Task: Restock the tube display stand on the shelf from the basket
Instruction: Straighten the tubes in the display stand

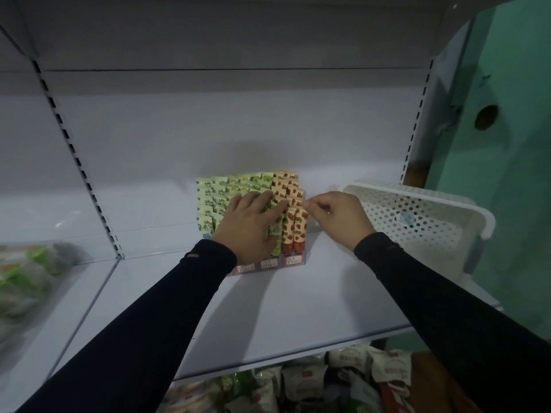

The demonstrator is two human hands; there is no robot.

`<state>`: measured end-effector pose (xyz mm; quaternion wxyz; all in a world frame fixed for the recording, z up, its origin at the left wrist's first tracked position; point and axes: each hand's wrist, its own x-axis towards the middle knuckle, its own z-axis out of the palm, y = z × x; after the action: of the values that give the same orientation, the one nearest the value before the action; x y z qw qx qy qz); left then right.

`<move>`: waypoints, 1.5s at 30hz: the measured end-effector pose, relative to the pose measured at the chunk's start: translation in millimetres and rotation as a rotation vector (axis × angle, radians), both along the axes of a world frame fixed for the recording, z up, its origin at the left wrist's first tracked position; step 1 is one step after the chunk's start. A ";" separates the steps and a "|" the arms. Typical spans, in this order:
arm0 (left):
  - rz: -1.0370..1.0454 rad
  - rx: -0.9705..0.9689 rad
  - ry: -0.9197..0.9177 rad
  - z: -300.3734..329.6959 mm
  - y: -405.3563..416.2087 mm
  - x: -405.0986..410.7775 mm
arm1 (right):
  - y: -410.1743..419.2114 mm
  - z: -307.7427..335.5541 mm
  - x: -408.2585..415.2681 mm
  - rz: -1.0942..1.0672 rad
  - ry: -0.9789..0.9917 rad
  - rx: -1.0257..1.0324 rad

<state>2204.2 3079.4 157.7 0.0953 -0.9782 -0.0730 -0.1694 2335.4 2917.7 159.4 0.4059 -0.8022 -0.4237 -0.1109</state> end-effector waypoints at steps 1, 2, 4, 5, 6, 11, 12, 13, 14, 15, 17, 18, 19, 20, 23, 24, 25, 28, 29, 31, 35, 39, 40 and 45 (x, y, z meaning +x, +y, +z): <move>-0.013 -0.012 -0.010 1.2 -0.5 -0.9 | 0.1 0.4 -1.5 -0.014 -0.031 0.018; -0.025 -0.026 -0.025 2.6 -0.3 -2.3 | 0.4 1.3 -3.6 -0.021 -0.055 0.049; -0.031 -0.051 -0.056 6.7 1.2 -6.3 | 1.7 3.8 -9.6 -0.012 -0.080 0.115; -0.029 -0.058 -0.069 9.2 3.1 -9.4 | 3.1 5.3 -13.3 0.002 -0.091 0.131; -0.027 -0.064 -0.080 11.5 5.6 -12.7 | 5.1 6.2 -17.1 0.021 -0.101 0.127; -0.010 -0.061 -0.133 10.9 21.1 -30.7 | 20.9 6.0 -31.4 0.084 -0.145 -0.010; -0.006 -0.056 -0.125 8.2 24.0 -32.5 | 24.0 5.8 -32.3 0.084 -0.160 -0.042; -0.008 -0.056 -0.117 5.1 26.0 -34.0 | 26.8 5.8 -32.6 0.086 -0.171 -0.074; -0.015 -0.057 -0.111 2.4 27.7 -34.8 | 29.4 5.5 -32.5 0.086 -0.180 -0.103; -0.022 -0.057 -0.106 -0.2 29.1 -35.0 | 31.5 5.6 -32.1 0.080 -0.183 -0.130; -0.025 -0.057 -0.096 -4.3 30.8 -35.0 | 34.4 4.9 -30.2 0.067 -0.177 -0.161; -0.022 -0.059 -0.091 -5.5 31.4 -35.0 | 35.6 4.1 -29.0 0.063 -0.176 -0.166; -0.017 -0.061 -0.088 -6.3 31.9 -34.8 | 36.5 3.8 -27.9 0.059 -0.182 -0.169; -0.013 -0.062 -0.086 -6.9 32.2 -34.5 | 37.3 3.7 -27.0 0.054 -0.194 -0.174; -0.009 -0.074 -0.088 -6.9 31.9 -33.9 | 38.9 4.6 -25.1 0.055 -0.241 -0.192; -0.009 -0.078 -0.089 -6.6 31.5 -33.6 | 38.9 4.8 -24.4 0.059 -0.251 -0.195; -0.010 -0.079 -0.091 -6.6 31.5 -33.2 | 39.1 5.1 -23.8 0.063 -0.259 -0.200; -0.018 -0.070 -0.108 -7.5 31.1 -33.0 | 39.3 5.4 -21.2 0.067 -0.271 -0.222; -0.020 -0.070 -0.114 -8.1 31.4 -32.5 | 39.3 6.2 -20.6 0.066 -0.274 -0.231; -0.015 -0.067 -0.110 -8.8 31.6 -31.9 | 39.6 7.5 -20.5 0.068 -0.278 -0.247; -0.014 -0.057 -0.115 -10.4 31.9 -32.0 | 39.8 7.4 -22.5 0.060 -0.261 -0.254; -0.003 -0.039 -0.101 -10.9 31.8 -31.9 | 38.9 5.6 -26.9 0.019 -0.264 -0.253; -0.001 -0.032 -0.097 -11.3 31.9 -31.6 | 38.6 5.0 -27.4 0.014 -0.264 -0.251; 0.009 -0.030 -0.074 -12.6 33.1 -31.6 | 38.5 1.6 -27.7 0.023 -0.225 -0.212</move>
<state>2172.6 3112.5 145.2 0.0785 -0.9723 -0.0832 -0.2039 2307.7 2956.2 161.0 0.2698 -0.8182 -0.4849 -0.1502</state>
